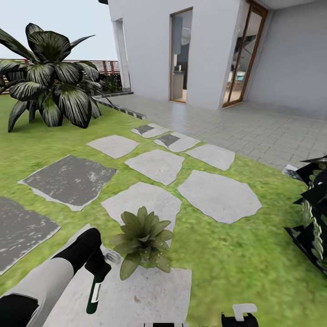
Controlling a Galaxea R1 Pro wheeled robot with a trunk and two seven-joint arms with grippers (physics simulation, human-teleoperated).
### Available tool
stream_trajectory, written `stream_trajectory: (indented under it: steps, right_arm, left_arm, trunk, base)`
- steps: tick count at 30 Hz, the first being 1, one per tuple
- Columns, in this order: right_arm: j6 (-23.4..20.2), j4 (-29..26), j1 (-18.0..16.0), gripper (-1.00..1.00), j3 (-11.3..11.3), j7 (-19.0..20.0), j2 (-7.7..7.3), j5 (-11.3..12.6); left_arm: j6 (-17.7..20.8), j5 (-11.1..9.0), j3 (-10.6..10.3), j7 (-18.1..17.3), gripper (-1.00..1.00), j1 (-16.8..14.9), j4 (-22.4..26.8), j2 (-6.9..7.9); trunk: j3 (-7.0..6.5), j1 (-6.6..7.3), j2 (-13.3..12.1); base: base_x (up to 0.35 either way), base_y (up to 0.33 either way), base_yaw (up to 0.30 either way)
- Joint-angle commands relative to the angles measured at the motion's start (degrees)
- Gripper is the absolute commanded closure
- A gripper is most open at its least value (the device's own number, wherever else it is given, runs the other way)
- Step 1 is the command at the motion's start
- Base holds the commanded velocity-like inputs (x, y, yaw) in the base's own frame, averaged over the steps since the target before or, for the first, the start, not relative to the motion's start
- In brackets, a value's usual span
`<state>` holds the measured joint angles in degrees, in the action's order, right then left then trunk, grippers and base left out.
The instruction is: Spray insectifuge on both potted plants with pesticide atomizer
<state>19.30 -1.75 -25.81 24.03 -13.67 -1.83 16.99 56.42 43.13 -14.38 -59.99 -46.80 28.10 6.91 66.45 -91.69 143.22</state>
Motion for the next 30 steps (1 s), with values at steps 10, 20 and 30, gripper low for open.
stream_trajectory:
  steps: [10,20,30]
  right_arm:
    - [0.13,0.0,-0.02,-1.0,0.48,-0.13,-0.01,0.5]
    - [0.13,-0.01,0.01,-1.0,0.4,-0.13,0.0,0.5]
    - [0.13,-0.01,-0.02,-1.0,0.4,-0.13,-0.02,0.5]
  left_arm:
    - [0.09,0.47,-0.02,-0.23,1.0,0.44,-0.59,1.02]
    - [0.16,0.47,0.05,-0.21,1.0,0.49,-0.48,0.99]
    - [0.05,0.47,-0.38,-0.2,1.0,1.47,-0.63,0.91]
  trunk:
    - [0.05,0.01,0.02]
    - [0.33,0.01,0.02]
    - [0.54,0.01,0.02]
  base:
    - [-0.088,0.046,-0.289]
    - [-0.122,0.288,-0.095]
    - [-0.001,0.122,-0.087]
